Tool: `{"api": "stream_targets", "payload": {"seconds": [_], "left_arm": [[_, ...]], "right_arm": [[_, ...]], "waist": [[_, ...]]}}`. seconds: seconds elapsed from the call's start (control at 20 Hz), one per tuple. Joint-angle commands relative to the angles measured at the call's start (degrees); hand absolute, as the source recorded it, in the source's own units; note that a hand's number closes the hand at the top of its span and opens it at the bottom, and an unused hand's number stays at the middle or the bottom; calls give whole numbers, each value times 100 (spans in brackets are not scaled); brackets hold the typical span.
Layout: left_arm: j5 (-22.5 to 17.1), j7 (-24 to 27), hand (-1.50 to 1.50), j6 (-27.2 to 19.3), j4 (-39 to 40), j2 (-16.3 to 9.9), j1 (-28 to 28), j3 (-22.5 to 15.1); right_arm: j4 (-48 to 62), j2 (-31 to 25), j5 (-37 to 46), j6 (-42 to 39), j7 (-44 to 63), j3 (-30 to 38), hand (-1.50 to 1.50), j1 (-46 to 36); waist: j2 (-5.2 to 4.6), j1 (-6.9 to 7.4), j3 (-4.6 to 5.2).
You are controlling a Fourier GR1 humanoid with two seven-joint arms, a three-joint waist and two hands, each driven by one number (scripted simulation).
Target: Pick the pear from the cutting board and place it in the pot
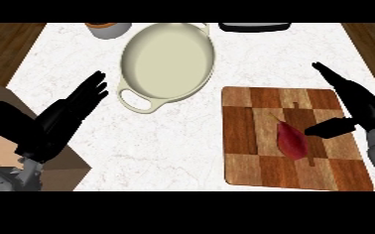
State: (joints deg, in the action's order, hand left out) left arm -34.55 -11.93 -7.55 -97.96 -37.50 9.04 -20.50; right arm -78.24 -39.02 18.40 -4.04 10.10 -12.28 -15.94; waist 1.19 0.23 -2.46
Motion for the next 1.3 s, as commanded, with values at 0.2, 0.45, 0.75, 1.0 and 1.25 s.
{"api": "stream_targets", "payload": {"seconds": [0.2,0.45,0.75,1.0,1.25], "left_arm": [[-299,146,0,-308,99,505,-480,-258],[-199,193,0,-565,27,592,-480,-560],[-213,368,0,-709,68,638,-492,-674],[-320,243,0,-771,-64,575,-359,-696],[-496,470,0,-518,2,433,-532,-602]], "right_arm": [[-1039,-272,-551,-1383,1799,-123,-150,-504],[-1320,-194,-1076,-1893,3111,15,-150,-1006],[-1933,246,-1476,-1910,4191,-140,-150,-853],[-2055,516,-1445,-1757,4537,-227,-150,-869],[-1965,716,-918,-1586,4611,-726,-150,-724]], "waist": [[-46,-142,292],[-82,-157,285],[-96,-238,269],[-118,-153,256],[-138,-72,260]]}}
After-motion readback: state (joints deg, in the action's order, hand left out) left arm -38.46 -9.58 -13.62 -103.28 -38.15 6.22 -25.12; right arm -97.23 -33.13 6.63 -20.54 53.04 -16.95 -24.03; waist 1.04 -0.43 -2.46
